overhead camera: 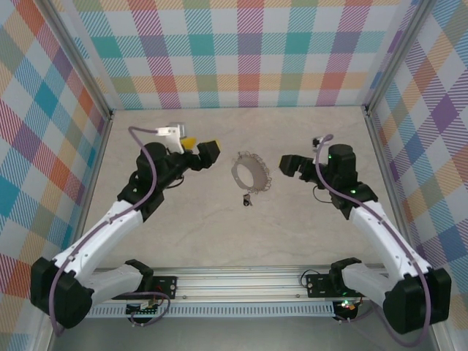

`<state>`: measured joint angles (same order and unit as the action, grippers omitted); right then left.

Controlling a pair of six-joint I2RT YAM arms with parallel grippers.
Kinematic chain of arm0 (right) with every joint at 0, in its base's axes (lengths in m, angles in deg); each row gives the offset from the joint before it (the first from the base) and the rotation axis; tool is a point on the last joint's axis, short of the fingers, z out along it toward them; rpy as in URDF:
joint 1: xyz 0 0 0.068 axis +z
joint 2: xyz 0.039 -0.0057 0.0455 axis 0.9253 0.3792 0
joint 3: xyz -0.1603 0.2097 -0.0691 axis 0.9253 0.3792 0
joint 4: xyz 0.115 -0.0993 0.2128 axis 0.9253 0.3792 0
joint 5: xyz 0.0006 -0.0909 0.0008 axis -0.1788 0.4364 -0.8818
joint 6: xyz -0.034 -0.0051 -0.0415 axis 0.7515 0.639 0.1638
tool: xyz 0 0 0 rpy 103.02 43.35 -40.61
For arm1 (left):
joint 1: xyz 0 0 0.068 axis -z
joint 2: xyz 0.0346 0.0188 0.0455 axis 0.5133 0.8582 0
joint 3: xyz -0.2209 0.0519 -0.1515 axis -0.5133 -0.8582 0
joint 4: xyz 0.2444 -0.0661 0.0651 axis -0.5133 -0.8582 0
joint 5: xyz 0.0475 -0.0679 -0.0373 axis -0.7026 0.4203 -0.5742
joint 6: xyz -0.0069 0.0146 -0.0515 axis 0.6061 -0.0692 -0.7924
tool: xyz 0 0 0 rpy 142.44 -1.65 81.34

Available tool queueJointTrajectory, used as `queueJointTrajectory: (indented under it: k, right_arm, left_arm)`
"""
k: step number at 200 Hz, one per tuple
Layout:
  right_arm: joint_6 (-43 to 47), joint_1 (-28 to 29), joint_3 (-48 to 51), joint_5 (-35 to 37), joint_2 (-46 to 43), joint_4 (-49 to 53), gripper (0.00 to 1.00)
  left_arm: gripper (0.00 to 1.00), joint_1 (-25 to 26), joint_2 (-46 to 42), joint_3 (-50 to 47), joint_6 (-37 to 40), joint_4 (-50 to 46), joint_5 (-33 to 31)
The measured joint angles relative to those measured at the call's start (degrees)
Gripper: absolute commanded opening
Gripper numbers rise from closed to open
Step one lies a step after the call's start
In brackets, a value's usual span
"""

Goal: Put the keys on the keyring

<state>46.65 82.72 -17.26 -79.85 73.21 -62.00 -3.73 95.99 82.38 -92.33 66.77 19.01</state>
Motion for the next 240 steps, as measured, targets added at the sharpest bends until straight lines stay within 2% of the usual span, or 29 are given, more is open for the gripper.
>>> queueJointTrajectory:
  k: [25, 48, 68, 95, 136, 169, 200, 223, 240]
  right_arm:
    - [2.2, -1.6, 0.2, 18.4, -2.6, 0.8, 1.0]
    - [5.3, -4.0, 2.7, 32.1, -1.6, -3.1, 1.0]
    - [7.6, -6.1, 5.9, 39.4, 2.4, -7.0, 1.0]
    - [11.0, -6.7, 10.9, 43.9, 9.1, -13.9, 1.0]
    - [15.8, -6.7, 16.4, 44.7, 17.4, -26.8, 1.0]
    - [19.2, -6.9, 21.1, 42.5, 23.6, -42.1, 1.0]
    - [22.3, -8.1, 23.0, 34.7, 26.8, -48.6, 1.0]
    - [23.4, -11.0, 23.6, 26.8, 28.6, -55.8, 1.0]
    - [23.4, -12.9, 23.7, 22.6, 29.8, -56.2, 1.0]
  left_arm:
    - [1.0, -0.5, -4.1, -6.2, 6.1, 1.2, -12.7]
    - [1.0, -3.5, -5.1, -9.9, 10.5, 2.2, -19.6]
    - [1.0, -8.3, -5.3, -13.8, 12.5, 4.6, -22.6]
    - [1.0, -14.2, -4.2, -19.2, 14.5, 7.6, -25.2]
    - [1.0, -17.6, 3.7, -24.5, 16.8, 14.6, -26.4]
    - [1.0, -18.3, 16.2, -26.8, 17.9, 25.5, -26.0]
    - [1.0, -18.8, 27.8, -28.2, 19.3, 33.7, -23.5]
    - [1.0, -20.0, 29.1, -27.4, 19.4, 33.8, -20.4]
    - [1.0, -21.2, 29.1, -26.4, 19.4, 34.8, -19.0]
